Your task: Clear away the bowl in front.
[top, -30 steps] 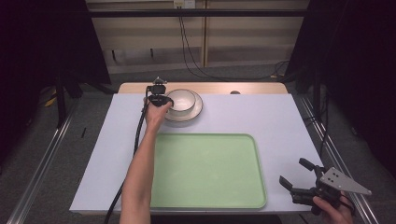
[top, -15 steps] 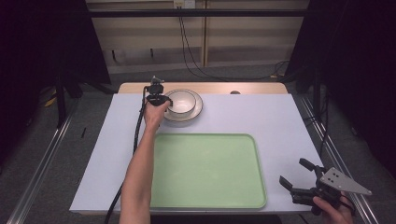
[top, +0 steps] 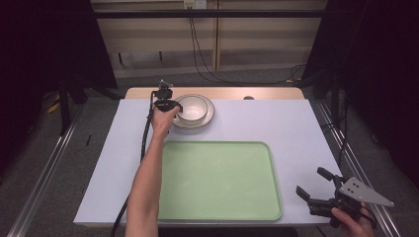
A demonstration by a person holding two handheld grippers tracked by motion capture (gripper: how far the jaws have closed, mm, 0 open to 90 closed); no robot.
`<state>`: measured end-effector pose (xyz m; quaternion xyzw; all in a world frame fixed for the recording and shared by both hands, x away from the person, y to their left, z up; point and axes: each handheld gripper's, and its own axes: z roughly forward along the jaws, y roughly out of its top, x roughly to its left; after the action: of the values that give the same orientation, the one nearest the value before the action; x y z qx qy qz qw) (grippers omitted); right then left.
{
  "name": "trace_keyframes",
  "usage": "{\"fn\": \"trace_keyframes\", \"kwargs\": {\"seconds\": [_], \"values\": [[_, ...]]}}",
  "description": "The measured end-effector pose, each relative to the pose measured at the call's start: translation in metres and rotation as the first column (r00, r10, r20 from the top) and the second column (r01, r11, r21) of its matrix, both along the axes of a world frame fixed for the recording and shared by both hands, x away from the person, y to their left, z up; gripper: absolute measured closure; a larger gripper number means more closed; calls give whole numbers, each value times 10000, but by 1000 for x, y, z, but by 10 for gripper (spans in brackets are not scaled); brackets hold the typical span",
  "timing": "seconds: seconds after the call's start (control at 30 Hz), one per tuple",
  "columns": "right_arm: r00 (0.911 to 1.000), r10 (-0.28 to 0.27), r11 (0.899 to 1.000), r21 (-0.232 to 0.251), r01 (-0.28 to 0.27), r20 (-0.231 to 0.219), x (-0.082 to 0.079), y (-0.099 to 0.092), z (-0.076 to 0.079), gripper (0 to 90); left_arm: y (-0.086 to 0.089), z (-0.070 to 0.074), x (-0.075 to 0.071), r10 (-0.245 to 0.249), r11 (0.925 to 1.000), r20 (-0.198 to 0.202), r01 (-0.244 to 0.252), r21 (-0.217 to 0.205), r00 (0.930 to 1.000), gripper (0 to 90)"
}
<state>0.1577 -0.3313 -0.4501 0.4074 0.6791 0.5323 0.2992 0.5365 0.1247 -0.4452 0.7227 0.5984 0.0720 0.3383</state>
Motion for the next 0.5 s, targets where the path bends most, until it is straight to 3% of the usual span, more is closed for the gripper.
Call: {"fn": "trace_keyframes", "kwargs": {"seconds": [0.27,0.5], "values": [[10000,-8,10000,12,8,11,0,0,0,36,-2,2,-3,-47,9999,165,44,151,9999,821],[10000,-11,10000,-32,11,41,0,0,0,36,-3,3,-4,-119,9999,57,119,80,9999,815]]}}
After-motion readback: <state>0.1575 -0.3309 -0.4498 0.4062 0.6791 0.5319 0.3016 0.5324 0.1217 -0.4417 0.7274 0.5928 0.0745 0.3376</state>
